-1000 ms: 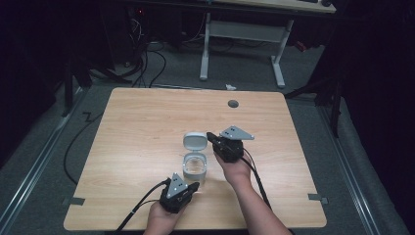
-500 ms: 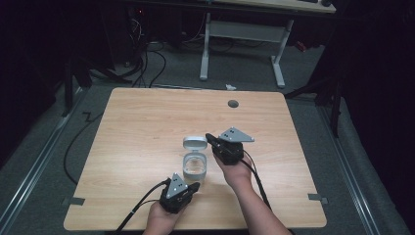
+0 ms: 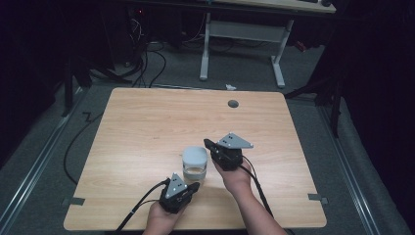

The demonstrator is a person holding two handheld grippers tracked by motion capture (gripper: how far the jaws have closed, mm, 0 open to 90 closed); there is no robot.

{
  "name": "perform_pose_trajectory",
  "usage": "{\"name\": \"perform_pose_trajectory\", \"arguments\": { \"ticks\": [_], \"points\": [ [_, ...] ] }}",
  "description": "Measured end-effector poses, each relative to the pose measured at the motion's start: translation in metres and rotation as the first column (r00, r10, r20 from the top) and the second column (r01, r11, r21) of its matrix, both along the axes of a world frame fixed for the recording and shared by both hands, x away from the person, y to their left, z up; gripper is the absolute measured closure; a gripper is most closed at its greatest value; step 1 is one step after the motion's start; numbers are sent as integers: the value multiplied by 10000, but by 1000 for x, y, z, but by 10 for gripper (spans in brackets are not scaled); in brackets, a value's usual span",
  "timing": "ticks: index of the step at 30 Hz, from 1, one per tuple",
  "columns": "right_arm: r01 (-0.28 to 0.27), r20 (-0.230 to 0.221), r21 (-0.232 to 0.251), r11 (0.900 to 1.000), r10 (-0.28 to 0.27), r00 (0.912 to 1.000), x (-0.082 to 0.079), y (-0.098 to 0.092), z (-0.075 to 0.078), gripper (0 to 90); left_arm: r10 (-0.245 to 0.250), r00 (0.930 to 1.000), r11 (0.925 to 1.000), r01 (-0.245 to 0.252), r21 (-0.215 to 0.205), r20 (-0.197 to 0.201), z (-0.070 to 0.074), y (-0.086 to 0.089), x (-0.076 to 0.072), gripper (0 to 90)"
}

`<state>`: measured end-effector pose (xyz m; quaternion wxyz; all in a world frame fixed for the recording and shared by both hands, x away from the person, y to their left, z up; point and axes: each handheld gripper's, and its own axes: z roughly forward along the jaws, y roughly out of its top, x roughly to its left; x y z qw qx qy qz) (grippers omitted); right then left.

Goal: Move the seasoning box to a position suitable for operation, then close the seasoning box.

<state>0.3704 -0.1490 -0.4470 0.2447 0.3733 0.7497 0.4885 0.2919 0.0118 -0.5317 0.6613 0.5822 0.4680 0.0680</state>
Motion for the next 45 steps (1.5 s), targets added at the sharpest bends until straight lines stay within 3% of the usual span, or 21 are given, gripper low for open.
{"name": "perform_pose_trajectory", "arguments": {
  "ticks": [9,16,20,25,31,33,35,36,37,38,39,40,41,44,45],
  "points": [
    [32,-31,-144,9999,-32,10000,-11,-12,-2,899,-66,10000,9999,66,-146,41,1,2,-1,886],
    [303,-245,-43,9995,-304,9992,-14,-27,-12,897,-513,9985,9981,506,-357,-196,8,9,-5,882],
    [501,-579,29,9987,-499,9971,-15,-38,-22,892,-732,9973,9973,731,117,85,14,23,-11,857],
    [755,-692,78,9971,-748,9948,-16,-51,-27,883,-741,9971,9968,736,298,160,19,37,-10,843],
    [1043,-837,-57,9945,-1044,9910,-19,-65,-32,859,-339,9985,9986,321,432,428,25,62,-2,782],
    [1151,-894,-154,9932,-1161,9892,-21,-72,-36,832,-22,9988,9978,-10,660,486,25,76,4,758],
    [1465,-968,-448,9882,-1503,9839,-22,-86,-43,759,759,9954,9921,-812,959,578,21,100,15,680],
    [1465,-968,-448,9882,-1503,9839,-22,-86,-43,759,759,9954,9921,-812,959,578,21,100,15,646],
    [1533,-1060,-482,9870,-1576,9818,-23,-92,-46,729,1077,9925,9876,-1135,1082,575,19,110,19,646],
    [1820,-1205,-532,9819,-1872,9749,-26,-105,-53,665,1719,9841,9790,-1757,1029,450,14,127,26,604],
    [1820,-1205,-532,9819,-1872,9749,-26,-105,-53,665,1719,9841,9790,-1757,1029,450,14,127,26,591],
    [2103,-1283,-656,9754,-2173,9676,-32,-120,-58,603,2460,9688,9648,-2476,890,296,10,149,34,586],
    [2103,-1283,-656,9754,-2173,9676,-32,-120,-58,603,2460,9688,9648,-2476,890,296,10,149,34,581],
    [2606,-1150,-763,9624,-2681,9565,-47,-142,-65,517,3242,9459,9448,-3243,460,102,10,169,43,564],
    [2893,-861,-763,9542,-2954,9515,-55,-149,-67,506,3492,9369,9358,-3495,460,145,9,172,45,555]
  ]
}}
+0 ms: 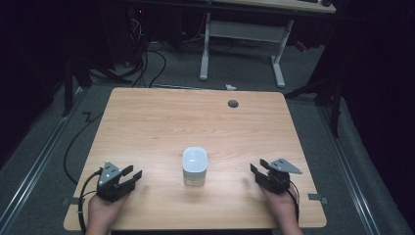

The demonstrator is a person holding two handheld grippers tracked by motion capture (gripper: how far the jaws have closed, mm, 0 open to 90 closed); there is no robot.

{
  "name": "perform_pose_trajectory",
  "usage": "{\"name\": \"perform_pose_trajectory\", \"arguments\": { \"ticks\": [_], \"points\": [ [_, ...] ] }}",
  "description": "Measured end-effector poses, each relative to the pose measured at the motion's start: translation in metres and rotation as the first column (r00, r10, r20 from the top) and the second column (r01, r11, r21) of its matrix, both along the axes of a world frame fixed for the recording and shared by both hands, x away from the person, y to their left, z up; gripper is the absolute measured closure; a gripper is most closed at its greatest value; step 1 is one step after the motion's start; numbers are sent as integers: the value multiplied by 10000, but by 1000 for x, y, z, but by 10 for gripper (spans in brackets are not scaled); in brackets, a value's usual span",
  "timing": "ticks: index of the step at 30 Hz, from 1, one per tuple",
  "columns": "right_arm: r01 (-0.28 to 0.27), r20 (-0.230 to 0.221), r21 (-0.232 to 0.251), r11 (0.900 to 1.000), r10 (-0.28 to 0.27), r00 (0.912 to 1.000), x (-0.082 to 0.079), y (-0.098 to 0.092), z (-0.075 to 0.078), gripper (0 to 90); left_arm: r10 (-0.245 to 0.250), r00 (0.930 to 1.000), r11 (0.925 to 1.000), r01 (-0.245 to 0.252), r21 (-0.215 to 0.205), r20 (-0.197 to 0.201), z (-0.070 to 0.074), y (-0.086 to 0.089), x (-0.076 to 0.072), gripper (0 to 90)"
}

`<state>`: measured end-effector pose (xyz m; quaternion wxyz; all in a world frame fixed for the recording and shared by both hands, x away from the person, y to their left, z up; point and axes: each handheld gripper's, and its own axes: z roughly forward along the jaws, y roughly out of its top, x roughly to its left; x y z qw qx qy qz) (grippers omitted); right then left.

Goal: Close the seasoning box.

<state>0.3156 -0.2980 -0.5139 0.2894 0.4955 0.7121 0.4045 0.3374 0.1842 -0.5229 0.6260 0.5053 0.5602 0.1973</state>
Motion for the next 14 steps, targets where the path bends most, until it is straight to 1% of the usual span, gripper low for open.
{"name": "perform_pose_trajectory", "arguments": {
  "ticks": [1,2,3,4,5,6,7,8,9,10,11,14],
  "points": [
    [492,282,440,9978,-505,9983,-15,-13,-3,503,354,9994,9988,-355,340,15,-3,2,2,546],
    [492,282,440,9978,-505,9983,-15,-13,-3,503,354,9994,9988,-355,340,15,-3,2,2,546],
    [642,154,830,9945,-656,9977,-21,-19,-3,488,277,9996,9981,-280,550,67,-4,0,-1,543],
    [642,154,830,9945,-656,9977,-21,-19,-3,488,277,9996,9981,-280,550,67,-4,0,-1,540],
    [627,199,733,9953,-643,9977,-22,-21,-3,486,198,9997,9981,-205,584,114,-4,-2,-3,540],
    [649,122,715,9953,-660,9977,-21,-20,-2,478,104,9999,9974,-112,717,118,-4,-4,-5,540],
    [591,121,713,9957,-601,9981,-20,-20,-2,473,-11,9998,9957,-8,926,205,-3,-8,-9,538],
    [363,237,609,9975,-378,9990,-19,-16,0,468,-67,9996,9937,34,1120,292,-3,-10,-11,532],
    [287,262,564,9980,-302,9992,-19,-14,0,466,-70,9994,9929,31,1186,326,-3,-12,-13,531],
    [287,262,564,9980,-302,9992,-19,-14,0,466,-65,9995,9926,28,1213,303,-3,-12,-14,531],
    [287,256,589,9979,-303,9992,-20,-12,-1,466,-16,9997,9951,-9,986,251,-3,-12,-15,532],
    [232,170,695,9973,-244,9996,-19,-10,-2,467,26,9998,9959,-43,906,193,-4,-12,-15,535]
  ]
}}
